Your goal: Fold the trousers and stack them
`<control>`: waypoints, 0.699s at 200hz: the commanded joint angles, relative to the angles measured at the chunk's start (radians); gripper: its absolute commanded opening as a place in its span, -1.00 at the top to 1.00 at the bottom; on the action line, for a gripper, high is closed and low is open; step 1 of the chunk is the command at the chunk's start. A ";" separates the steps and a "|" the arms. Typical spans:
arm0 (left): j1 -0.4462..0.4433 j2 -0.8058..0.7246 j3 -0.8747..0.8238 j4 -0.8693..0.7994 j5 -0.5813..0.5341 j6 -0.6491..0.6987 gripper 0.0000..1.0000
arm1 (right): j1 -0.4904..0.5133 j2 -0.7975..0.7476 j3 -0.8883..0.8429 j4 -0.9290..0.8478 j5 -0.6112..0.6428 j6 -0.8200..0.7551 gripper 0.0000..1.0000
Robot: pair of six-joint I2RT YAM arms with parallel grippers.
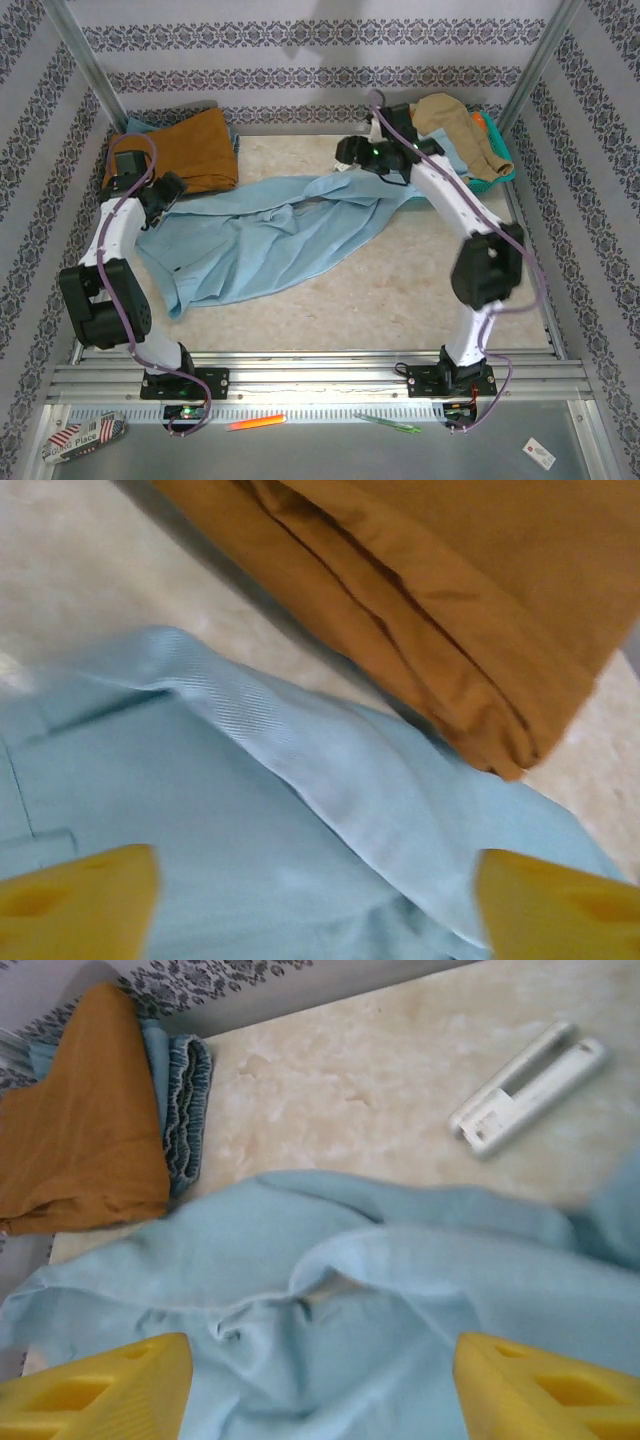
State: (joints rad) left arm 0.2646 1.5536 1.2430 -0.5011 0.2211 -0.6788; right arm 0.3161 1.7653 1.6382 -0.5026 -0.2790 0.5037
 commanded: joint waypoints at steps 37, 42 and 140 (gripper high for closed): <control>-0.363 -0.421 -0.325 -0.027 -0.095 0.021 -0.92 | -0.097 -0.290 -0.526 0.249 0.064 0.042 -0.63; -0.411 -0.454 -0.379 -0.012 -0.113 0.008 -0.91 | -0.106 -0.268 -0.537 0.263 0.046 0.050 -0.63; -0.697 -0.436 -0.816 0.223 -0.242 -0.128 -0.18 | -0.101 0.206 -0.350 0.224 0.103 0.043 -0.06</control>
State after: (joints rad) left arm -0.4244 1.1236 0.4545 -0.3561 0.0349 -0.7940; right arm 0.2146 1.9034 1.2098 -0.2596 -0.2165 0.5465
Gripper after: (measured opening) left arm 0.707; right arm 0.707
